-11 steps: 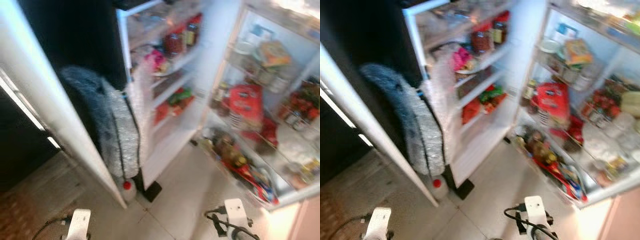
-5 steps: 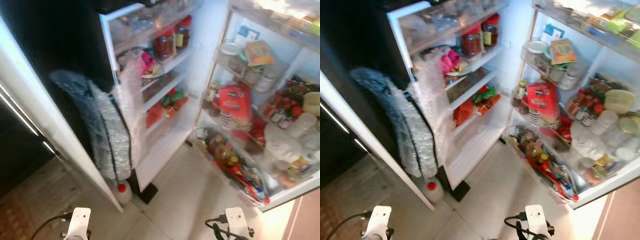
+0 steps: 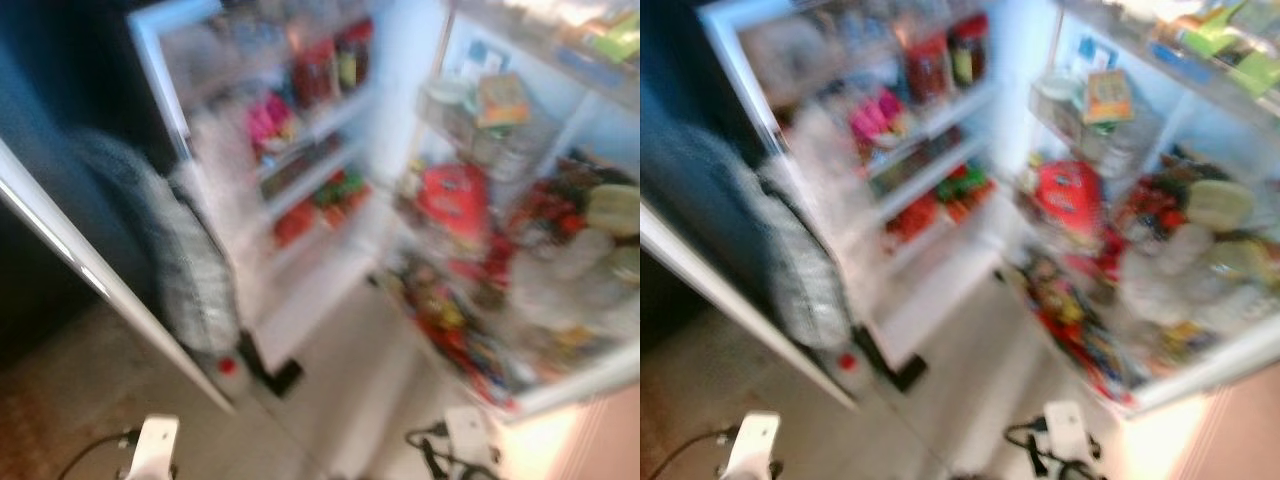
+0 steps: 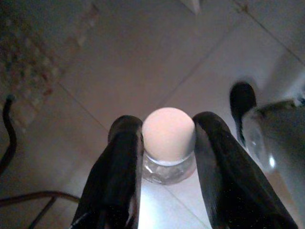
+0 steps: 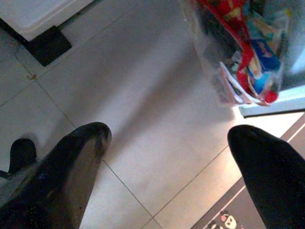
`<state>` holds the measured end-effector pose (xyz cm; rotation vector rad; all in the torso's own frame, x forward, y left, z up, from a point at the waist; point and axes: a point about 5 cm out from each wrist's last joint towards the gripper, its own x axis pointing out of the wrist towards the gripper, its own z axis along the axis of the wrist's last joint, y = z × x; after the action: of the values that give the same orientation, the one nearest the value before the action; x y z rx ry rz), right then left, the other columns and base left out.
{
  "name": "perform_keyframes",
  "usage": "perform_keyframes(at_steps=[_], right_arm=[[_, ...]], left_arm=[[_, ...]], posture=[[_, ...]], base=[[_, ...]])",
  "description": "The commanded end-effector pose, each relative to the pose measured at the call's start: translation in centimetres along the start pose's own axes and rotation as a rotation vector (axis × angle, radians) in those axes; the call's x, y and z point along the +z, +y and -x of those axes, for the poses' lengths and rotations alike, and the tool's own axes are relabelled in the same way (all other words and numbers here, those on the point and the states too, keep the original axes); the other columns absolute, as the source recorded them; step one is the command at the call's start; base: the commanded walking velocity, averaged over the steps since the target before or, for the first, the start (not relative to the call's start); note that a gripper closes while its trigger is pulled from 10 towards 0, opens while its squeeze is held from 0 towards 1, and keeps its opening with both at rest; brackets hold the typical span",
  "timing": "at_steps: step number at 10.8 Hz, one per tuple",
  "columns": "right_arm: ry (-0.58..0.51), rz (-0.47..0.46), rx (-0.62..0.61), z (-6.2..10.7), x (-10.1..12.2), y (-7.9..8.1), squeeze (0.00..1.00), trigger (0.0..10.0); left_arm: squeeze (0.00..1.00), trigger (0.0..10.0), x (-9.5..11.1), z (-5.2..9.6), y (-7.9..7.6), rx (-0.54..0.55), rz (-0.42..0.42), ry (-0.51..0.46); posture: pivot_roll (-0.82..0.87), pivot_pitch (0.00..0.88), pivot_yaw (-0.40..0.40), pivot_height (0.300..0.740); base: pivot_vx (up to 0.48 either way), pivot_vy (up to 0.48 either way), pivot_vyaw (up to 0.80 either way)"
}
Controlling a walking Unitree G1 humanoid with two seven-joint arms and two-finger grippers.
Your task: Restocking fridge
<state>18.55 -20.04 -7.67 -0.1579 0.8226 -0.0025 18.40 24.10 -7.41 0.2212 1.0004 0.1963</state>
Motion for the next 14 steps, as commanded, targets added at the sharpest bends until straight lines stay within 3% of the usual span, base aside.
perform_keyframes(at_steps=[1,6,10,14], right_arm=[[-0.017,-0.004,-0.011,0.0,0.2,-0.2,0.0,10.0],[-0.328,-0.053,-0.034,-0.3,5.8,-0.8,0.0,10.0],[-0.608,-0.072,-0.076,0.9,9.7,-1.5,0.0,10.0],[-0.65,-0.063,-0.074,1.3,10.3,-1.6,0.0,10.0]], left_arm=[[0.0,10.0,-0.3,0.0,0.1,0.003,-0.012,0.013],[0.0,10.0,-0.2,0.0,0.1,0.006,-0.02,0.011],[0.0,10.0,-0.1,0.0,0.1,0.009,-0.032,0.008],[0.0,10.0,-0.1,0.0,0.2,0.008,-0.034,0.007]], posture=[[-0.2,0.186,0.007,0.74],[-0.21,0.186,0.007,0.74],[-0.22,0.185,0.006,0.74],[-0.22,0.185,0.006,0.74]], base=[[0.0,-0.311,0.0],[0.0,-0.059,0.0],[0.0,0.0,0.0],[0.0,0.0,0.0]])
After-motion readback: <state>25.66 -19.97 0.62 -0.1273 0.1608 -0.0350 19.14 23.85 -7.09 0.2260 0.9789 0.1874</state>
